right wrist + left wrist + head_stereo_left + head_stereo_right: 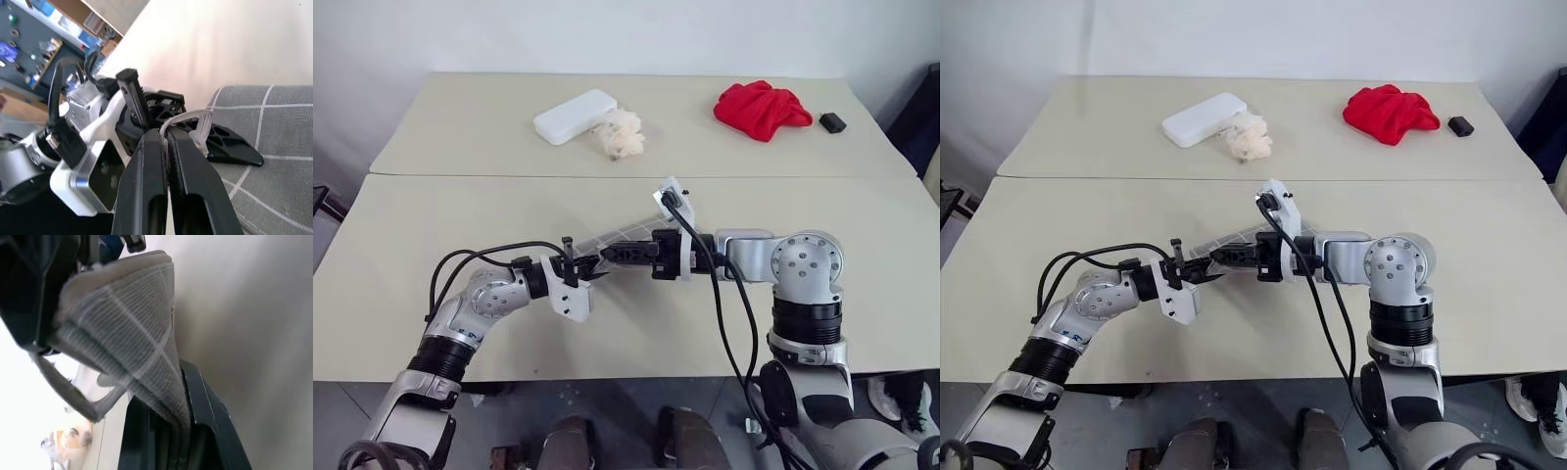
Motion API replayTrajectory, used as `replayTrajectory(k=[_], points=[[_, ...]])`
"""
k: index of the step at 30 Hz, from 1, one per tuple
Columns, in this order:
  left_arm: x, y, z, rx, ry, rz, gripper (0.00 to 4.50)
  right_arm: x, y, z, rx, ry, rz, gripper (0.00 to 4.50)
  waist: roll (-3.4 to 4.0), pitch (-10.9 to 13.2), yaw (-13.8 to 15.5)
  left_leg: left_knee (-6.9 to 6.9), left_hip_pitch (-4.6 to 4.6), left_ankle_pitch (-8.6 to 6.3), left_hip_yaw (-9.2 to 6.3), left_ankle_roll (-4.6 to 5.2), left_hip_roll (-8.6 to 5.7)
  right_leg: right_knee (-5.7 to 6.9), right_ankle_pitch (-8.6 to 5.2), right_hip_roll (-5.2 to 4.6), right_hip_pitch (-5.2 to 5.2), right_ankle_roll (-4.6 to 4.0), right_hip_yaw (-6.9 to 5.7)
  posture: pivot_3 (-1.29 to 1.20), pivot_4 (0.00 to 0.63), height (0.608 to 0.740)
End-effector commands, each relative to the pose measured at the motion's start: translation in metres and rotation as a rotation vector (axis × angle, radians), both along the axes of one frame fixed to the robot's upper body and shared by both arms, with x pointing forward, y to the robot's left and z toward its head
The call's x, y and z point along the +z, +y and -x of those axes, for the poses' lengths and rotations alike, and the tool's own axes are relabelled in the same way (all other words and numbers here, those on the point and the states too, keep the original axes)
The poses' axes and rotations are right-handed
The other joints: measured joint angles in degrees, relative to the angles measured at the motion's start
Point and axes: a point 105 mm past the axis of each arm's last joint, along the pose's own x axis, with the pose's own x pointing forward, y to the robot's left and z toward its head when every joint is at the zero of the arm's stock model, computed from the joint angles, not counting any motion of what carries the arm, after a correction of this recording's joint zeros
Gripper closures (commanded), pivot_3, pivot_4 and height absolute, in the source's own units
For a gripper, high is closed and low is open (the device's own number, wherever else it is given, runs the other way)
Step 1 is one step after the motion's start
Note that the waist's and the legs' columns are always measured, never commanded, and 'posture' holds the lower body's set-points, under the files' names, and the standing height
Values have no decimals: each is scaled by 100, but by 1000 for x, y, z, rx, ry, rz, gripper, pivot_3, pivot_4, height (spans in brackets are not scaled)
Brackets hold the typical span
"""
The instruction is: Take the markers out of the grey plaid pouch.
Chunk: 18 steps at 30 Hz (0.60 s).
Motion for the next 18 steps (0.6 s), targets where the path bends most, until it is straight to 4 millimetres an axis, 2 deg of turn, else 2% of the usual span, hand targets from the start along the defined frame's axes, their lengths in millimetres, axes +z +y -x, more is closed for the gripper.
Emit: replayTrajectory(k=[1,7,8,9,10,13,18], points=[[0,-2,4,-19,-1,-1,4500,12,-3,4,15,-20,-59,4459,0,0,1,0,0,0,0,0,0,0,0,0,0,0,0,0,150,740],[0,-3,5,-24,2,-1,4500,12,-5,4,10,17,-66,4459,0,0,-9,0,0,0,0,0,0,0,0,0,0,0,0,0,150,740],[0,-3,5,-25,3,0,4500,17,-3,13,82,27,-95,4459,0,0,-10,0,0,0,0,0,0,0,0,0,0,0,0,0,150,740],[0,-3,5,-25,4,0,4500,20,-1,16,99,26,-103,3977,1,0,-9,0,0,0,0,0,0,1,0,0,0,0,0,0,150,740],[0,-3,5,-26,5,1,4500,21,-1,16,98,19,-97,3785,1,0,-13,-1,0,0,1,0,0,0,0,0,0,0,0,0,150,740],[-1,-4,6,-30,5,2,4500,17,0,13,77,12,-57,2828,1,0,-23,0,0,0,0,0,0,0,0,1,0,0,0,0,150,740],[0,-4,5,-30,6,5,4500,9,0,8,48,41,-7,2828,1,0,-40,-1,0,0,0,0,0,0,0,0,0,0,0,0,150,740]])
